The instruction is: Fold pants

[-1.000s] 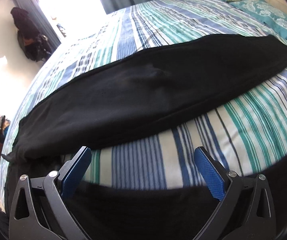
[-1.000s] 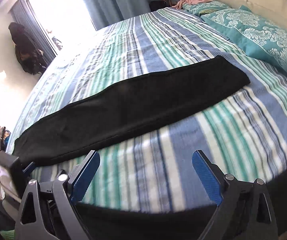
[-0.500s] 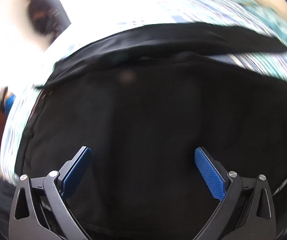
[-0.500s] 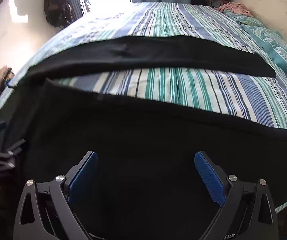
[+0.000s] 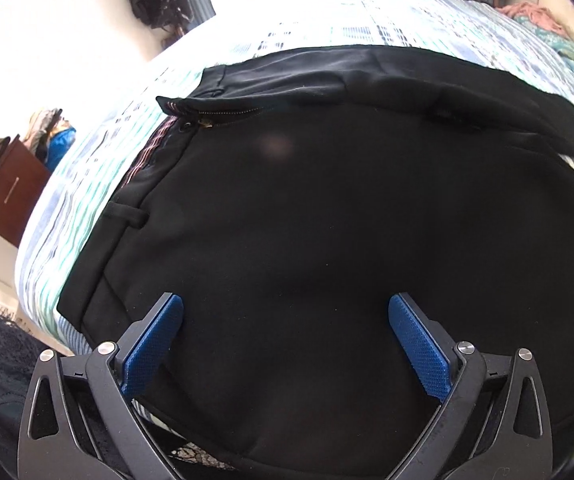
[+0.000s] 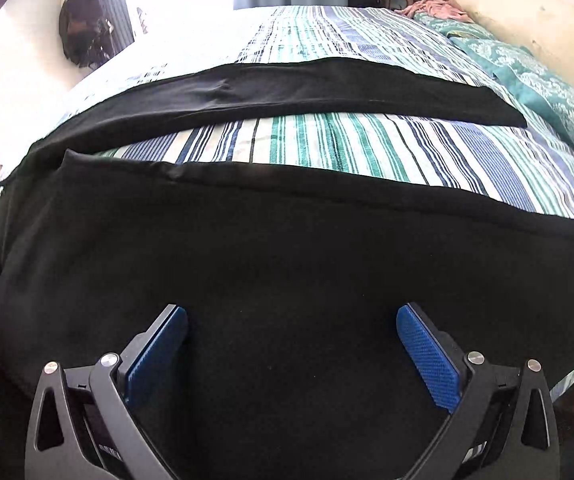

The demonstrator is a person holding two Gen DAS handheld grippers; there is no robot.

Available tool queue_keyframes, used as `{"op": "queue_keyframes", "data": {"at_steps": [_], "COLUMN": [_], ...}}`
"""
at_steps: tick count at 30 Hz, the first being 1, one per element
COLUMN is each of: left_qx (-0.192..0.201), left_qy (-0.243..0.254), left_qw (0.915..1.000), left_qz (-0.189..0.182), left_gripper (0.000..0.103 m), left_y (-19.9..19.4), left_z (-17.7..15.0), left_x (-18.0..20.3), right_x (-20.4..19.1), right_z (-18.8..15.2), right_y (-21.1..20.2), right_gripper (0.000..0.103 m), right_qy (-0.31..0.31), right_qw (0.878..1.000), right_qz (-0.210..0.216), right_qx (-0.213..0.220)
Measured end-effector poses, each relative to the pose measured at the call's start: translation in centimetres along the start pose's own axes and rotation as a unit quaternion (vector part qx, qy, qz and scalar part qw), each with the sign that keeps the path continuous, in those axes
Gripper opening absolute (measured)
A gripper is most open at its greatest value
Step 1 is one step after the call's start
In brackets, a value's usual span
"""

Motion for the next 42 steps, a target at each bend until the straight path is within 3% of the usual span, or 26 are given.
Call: {"op": "queue_keyframes", "data": {"at_steps": [31,34,38,42], "left_qx": [0.002,-0.012,0.051,0.075], "left_qy": [-0.008,-0.002,-0.001,0.029], "left_qw": [0.9996,0.9996,0.9984,0.9955], "left_qz": [0.027,0.027,-0.026,-0.049], "left_gripper": [0.103,0.102,0.102,0.102], "left_y": [-0.7,-2.1,-6.4,-7.7], "left_z": [-0.8,0.0,2.7,8.4], "left_x": [0.0,0.2,1.4,4.2], "right_x": [0.0,0.1,1.2,3.8], "right_z": [-0.7,-0.3,0.1,0.6], "right_y": [-0.1,-0.5,-2.2,-3.2], "right_gripper": [0.103,0.103,0.103,0.103], "right_qy": [-0.014,-0.021,0.004,0.054], "right_qw": [0.999,0.999,0.998,0.996], "right_qz": [-0.002,0.002,0.029,0.037], "right_qx": [0.045,0.032,0.047,0.067]}}
Point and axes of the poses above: each gripper's, at about its wrist camera, not at the fingertips, and y roughly the way its jaws point, x to its right, z to its top, the point moved 2 cm from there along y, roughly the way its jaws point, and after that the axes turned 11 degrees about -x, right-handed, at the moved point
